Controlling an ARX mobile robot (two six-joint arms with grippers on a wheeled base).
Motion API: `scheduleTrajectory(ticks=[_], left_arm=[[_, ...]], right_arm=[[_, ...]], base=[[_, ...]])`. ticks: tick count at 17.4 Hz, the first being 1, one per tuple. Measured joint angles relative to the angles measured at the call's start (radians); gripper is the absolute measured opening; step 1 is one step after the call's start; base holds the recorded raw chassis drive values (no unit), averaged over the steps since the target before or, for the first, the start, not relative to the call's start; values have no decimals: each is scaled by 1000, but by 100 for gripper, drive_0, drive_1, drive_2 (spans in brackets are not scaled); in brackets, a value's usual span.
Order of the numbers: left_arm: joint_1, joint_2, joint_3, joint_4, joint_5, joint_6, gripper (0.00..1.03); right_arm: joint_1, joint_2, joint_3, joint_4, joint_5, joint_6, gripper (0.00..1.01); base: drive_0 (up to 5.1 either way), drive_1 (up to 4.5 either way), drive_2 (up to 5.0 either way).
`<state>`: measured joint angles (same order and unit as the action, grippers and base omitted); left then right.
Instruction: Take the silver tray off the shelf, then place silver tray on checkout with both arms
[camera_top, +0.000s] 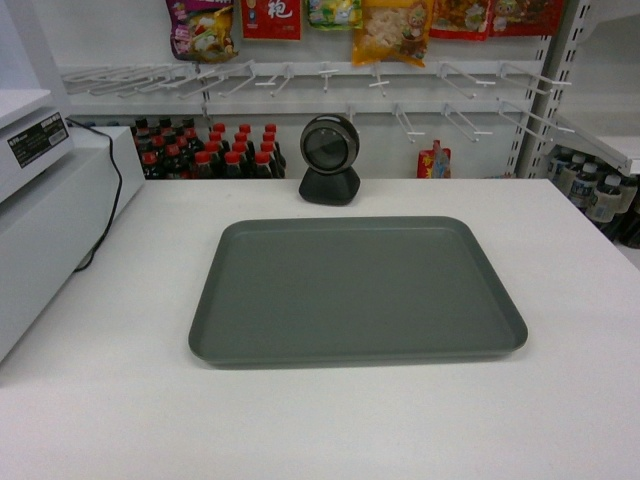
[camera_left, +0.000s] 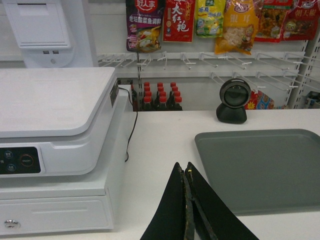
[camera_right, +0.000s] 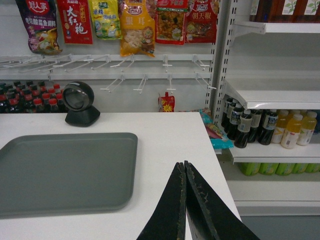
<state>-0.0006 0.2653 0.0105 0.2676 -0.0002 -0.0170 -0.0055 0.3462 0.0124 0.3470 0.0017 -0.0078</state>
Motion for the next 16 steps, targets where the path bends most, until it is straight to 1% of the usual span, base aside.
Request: scheduleTrajectory(ticks=[6,7,8,10,11,12,13,14,15,16], left_arm=[[0,-93,0,-93,0,0,1],[0,-144,2,-171,-1,0,1],[0,-219,0,-277,1,0,1],[0,-255,6,-264,-3,0,1],[0,-255,0,-277,2,0,1],[0,-255,0,-277,0,0,1],[0,-255,0,-267,0,0,1],[0,-255,0,-275,1,-1,2],[0,-255,0,-272,0,0,10],[0,-255,0,-272,0,0,31]], right_arm=[[0,-121,0,-121,0,0,2],[0,-137,0,-136,0,0,2],[0,-150,0,-150,0,0,2],[0,-173,0,-174,-2,0,2],[0,-201,0,-214,-1,0,2],[0,-298,0,-349,-2,0,2],[0,-344,0,-343,-2,0,2],[0,-341,2,-338,-2,0,5],[0,-342,0,-359,-2,0,15],[0,-342,0,-351,-2,0,37]], base=[[0,0,0],[0,0,0],[0,0,0],[0,0,0],[0,0,0],[0,0,0],[0,0,0],[0,0,0],[0,0,0],[0,0,0]])
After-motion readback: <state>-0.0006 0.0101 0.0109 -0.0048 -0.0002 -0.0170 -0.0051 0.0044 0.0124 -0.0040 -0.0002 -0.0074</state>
